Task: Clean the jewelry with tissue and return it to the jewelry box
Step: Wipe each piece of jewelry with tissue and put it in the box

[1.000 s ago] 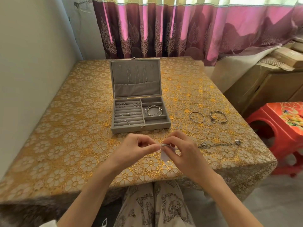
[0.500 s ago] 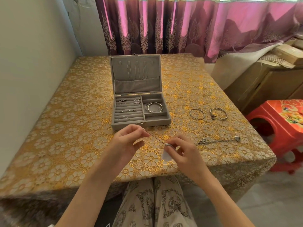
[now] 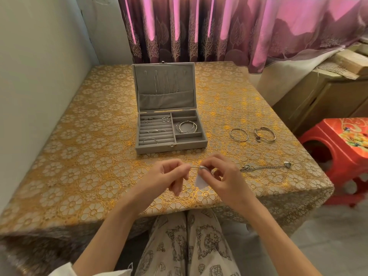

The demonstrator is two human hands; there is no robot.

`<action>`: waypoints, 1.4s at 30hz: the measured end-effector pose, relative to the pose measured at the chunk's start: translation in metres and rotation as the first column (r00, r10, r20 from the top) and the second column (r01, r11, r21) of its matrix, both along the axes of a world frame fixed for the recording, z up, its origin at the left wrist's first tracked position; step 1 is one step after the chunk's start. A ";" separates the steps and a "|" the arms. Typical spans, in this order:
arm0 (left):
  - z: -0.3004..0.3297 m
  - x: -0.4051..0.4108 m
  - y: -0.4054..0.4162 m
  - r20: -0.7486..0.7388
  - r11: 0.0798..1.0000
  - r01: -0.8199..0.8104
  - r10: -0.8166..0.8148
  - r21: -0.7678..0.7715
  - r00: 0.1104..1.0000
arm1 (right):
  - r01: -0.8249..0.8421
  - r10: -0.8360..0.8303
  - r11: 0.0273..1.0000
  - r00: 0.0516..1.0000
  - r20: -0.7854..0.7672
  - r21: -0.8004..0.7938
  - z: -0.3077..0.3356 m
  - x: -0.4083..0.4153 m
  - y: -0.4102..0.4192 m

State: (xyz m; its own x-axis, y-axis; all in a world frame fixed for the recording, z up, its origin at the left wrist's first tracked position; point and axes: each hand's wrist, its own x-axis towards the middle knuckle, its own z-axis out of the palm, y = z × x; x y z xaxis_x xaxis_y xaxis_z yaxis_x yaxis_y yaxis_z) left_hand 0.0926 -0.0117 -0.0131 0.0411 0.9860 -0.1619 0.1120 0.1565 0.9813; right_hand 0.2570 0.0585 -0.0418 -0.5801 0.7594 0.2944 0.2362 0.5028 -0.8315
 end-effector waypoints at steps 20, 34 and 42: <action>-0.005 -0.007 0.014 0.248 0.994 -0.022 0.047 -0.104 0.968 | 0.016 -0.016 0.999 1.000 0.013 -0.049 -0.011 -0.003 0.011; 0.017 -0.012 0.078 0.141 0.992 -0.103 0.093 0.069 0.986 | 0.038 -0.054 0.987 0.993 -0.101 -0.154 -0.011 -0.010 0.061; 0.047 -0.035 0.139 -0.301 0.980 -0.102 0.151 0.171 0.941 | 0.165 -0.211 0.937 0.970 -0.124 -0.307 -0.025 -0.011 0.111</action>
State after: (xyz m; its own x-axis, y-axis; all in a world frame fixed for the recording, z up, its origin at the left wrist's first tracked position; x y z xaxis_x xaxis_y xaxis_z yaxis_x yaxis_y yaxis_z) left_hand 0.0577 0.1278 0.0337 -0.1143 0.9934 0.0039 0.4045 0.0430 0.9135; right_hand 0.2460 0.1698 -0.0665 -0.3844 0.9158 0.1166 0.1617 0.1912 -0.9681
